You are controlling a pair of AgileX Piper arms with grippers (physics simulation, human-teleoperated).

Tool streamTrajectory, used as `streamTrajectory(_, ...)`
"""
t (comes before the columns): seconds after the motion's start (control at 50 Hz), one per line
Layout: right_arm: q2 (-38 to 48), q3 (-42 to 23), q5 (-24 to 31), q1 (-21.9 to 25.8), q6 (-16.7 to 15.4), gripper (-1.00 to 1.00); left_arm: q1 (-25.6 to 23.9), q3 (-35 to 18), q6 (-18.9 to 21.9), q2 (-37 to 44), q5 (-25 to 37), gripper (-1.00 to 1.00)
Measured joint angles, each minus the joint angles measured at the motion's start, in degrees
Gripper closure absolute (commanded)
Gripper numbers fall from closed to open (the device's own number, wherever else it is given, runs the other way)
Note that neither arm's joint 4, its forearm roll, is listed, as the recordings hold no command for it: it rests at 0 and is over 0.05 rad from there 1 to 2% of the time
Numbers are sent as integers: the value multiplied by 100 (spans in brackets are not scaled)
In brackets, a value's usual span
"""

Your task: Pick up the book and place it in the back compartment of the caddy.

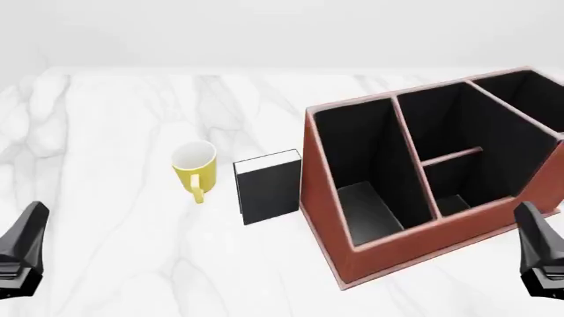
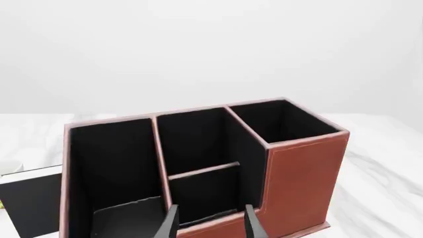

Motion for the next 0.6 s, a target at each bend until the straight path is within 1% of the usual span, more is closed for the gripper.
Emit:
streamTrajectory(0.22,8,-10,-4,6,-4,-100,-10,-164,82,1,82,-100)
streamTrajectory(0.38,12,-12,-6,16,-5,-100,-134,-524,108,51,339,-100)
streamTrajectory(0.52,9,-17,-5,26,-5,-100,-418,-1375,109,768,417,-100)
streamTrajectory(0.6,7,-21,-5,34,-4,-100,-682,-2000,198,1311,497,-100)
